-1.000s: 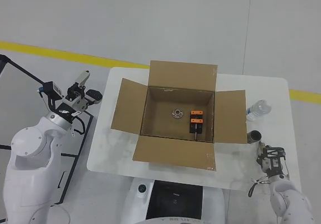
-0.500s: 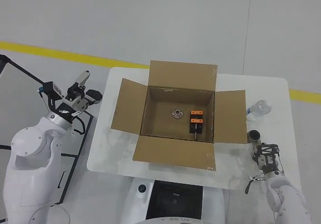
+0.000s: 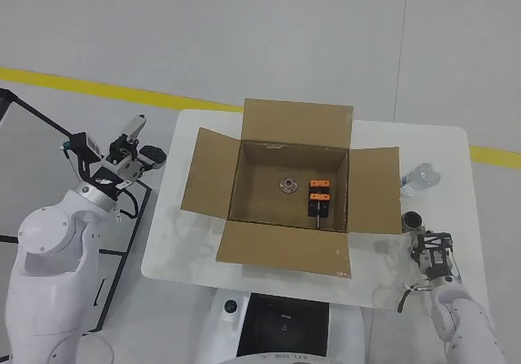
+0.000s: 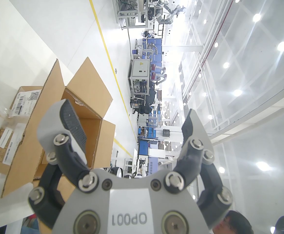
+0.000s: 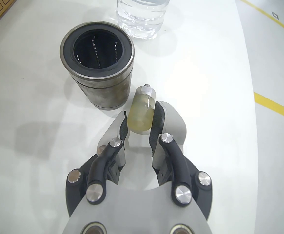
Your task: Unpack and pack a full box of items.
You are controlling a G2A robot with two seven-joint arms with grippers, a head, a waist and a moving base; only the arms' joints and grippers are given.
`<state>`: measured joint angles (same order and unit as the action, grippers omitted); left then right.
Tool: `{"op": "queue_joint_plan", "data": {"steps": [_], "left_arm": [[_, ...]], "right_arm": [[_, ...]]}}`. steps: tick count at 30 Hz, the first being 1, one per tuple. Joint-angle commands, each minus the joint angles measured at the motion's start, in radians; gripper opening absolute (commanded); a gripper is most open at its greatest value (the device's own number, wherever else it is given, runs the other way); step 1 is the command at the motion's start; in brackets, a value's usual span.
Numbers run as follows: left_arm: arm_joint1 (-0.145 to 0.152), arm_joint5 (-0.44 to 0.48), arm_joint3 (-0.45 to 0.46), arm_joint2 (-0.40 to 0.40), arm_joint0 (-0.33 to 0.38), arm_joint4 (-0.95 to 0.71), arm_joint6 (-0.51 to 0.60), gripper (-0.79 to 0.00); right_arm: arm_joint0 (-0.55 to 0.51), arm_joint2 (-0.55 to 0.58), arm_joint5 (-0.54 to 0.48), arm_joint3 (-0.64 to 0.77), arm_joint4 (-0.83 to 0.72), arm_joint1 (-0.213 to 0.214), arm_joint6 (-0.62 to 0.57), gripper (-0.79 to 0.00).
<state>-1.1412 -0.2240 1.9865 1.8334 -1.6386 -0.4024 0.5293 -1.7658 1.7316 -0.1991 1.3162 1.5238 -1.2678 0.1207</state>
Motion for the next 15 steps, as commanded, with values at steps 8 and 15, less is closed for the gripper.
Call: {"op": "queue_joint_plan", "data": {"steps": [8, 15], "left_arm": [[0.0, 0.0, 0.0, 0.0, 0.0, 0.0, 0.0, 0.0], [0.0, 0.0, 0.0, 0.0, 0.0, 0.0, 0.0, 0.0]], "right_arm": [[0.001, 0.002, 0.006, -0.002, -0.011, 0.003, -0.004, -0.44], [-0.09, 0.06, -0.065, 0.142, -0.051, 0.013, 0.02, -0.434]]}}
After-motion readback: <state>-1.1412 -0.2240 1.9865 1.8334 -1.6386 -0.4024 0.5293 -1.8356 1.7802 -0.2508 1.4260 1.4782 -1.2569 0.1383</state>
